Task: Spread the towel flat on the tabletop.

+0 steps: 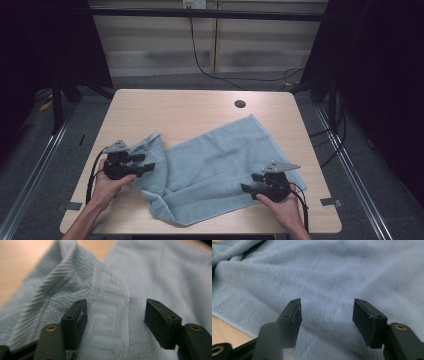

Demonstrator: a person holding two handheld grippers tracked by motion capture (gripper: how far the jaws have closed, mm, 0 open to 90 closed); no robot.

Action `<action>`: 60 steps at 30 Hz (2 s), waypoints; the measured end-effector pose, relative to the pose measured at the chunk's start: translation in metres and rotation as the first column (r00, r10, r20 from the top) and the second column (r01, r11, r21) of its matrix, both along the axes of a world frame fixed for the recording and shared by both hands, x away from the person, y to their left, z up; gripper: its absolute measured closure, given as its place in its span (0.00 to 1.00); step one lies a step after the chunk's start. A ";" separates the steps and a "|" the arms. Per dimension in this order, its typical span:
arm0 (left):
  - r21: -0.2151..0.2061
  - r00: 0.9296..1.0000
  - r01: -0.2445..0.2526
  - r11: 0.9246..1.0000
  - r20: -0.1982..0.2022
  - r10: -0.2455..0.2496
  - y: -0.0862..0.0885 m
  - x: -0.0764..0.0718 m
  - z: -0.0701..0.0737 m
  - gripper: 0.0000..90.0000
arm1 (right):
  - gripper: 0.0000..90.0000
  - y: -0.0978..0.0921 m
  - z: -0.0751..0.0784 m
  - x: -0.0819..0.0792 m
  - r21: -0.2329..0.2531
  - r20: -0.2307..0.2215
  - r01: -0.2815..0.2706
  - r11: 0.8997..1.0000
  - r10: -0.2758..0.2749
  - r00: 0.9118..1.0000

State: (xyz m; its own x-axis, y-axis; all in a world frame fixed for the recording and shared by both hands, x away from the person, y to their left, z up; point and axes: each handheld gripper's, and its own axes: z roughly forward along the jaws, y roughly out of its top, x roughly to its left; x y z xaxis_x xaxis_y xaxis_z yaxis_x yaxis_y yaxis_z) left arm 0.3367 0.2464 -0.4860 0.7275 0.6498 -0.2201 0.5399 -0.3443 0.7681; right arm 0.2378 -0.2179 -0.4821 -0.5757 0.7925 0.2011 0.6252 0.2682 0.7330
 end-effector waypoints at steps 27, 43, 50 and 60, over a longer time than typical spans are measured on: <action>-0.117 0.993 0.113 0.987 0.051 -0.108 -0.008 -0.042 0.011 0.64 | 0.94 -0.038 -0.025 0.098 -0.084 0.044 0.116 0.990 -0.113 0.993; -0.033 0.998 -0.061 0.998 0.008 0.061 0.011 0.000 -0.010 0.60 | 0.73 -0.017 0.012 0.067 0.026 0.093 0.047 0.999 -0.049 0.994; -0.064 0.999 0.047 0.997 -0.020 -0.049 0.003 -0.013 -0.010 0.94 | 0.70 0.056 0.015 0.031 0.048 0.078 -0.173 0.984 0.169 0.982; -0.161 0.992 0.118 0.980 -0.020 -0.123 -0.015 -0.022 0.003 0.98 | 0.66 0.139 0.023 0.024 0.139 0.084 -0.383 0.913 0.375 0.923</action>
State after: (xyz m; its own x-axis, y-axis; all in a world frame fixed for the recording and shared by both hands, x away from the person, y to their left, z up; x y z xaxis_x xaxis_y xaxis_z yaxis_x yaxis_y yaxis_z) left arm 0.3151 0.2312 -0.4829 0.7900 0.5129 -0.3358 0.5250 -0.2831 0.8027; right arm 0.2617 -0.0789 -0.4586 -0.8402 0.4756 0.2604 0.4566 0.3615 0.8129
